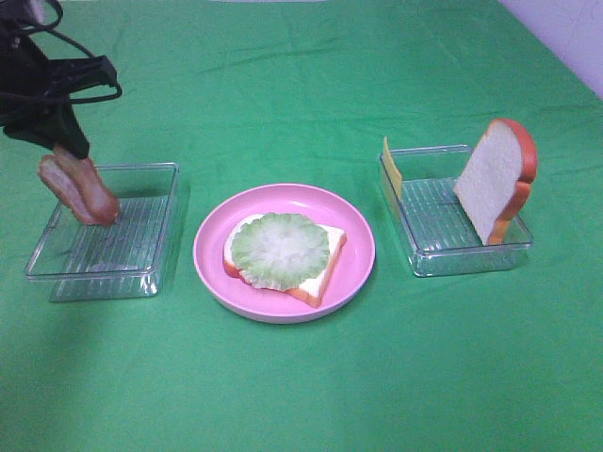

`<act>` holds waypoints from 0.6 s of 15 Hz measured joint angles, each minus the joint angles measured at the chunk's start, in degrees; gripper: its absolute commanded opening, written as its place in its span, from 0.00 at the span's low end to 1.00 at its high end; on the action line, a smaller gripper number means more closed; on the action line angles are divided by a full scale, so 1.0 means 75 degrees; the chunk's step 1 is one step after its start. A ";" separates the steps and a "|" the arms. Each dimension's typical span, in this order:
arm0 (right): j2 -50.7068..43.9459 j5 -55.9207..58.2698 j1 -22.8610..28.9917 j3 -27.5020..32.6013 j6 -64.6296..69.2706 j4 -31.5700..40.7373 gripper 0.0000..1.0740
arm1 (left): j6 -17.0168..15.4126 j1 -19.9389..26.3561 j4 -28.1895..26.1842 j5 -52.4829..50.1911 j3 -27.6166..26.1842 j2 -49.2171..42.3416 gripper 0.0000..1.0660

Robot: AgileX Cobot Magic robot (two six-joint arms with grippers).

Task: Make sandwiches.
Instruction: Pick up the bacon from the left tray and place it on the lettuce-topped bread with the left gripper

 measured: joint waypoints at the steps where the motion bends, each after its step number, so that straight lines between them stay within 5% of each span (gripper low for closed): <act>1: 0.0000 0.0000 0.0000 0.0000 0.0000 0.0000 0.72 | 0.0596 0.0000 -0.0901 -0.0176 0.0000 0.0000 0.00; 3: 0.0000 0.0000 0.0000 0.0000 0.0000 0.0000 0.72 | 0.1933 0.0000 -0.2895 -0.0435 0.0000 0.0053 0.00; 4: 0.0000 0.0000 0.0000 0.0000 0.0000 0.0000 0.72 | 0.1933 0.0000 -0.2895 -0.0435 0.0000 0.0053 0.00; 6: 0.0000 0.0000 0.0000 0.0000 0.0000 0.0000 0.72 | 0.3445 -0.0176 -0.4973 -0.0458 0.0000 0.0405 0.00; 8: 0.0000 0.0000 0.0000 0.0000 0.0000 0.0000 0.72 | 0.4576 -0.0626 -0.6478 -0.0466 0.0000 0.0879 0.00; 9: 0.0000 0.0000 0.0000 0.0000 0.0000 0.0000 0.72 | 0.4805 -0.0756 -0.6761 -0.0466 0.0000 0.0993 0.00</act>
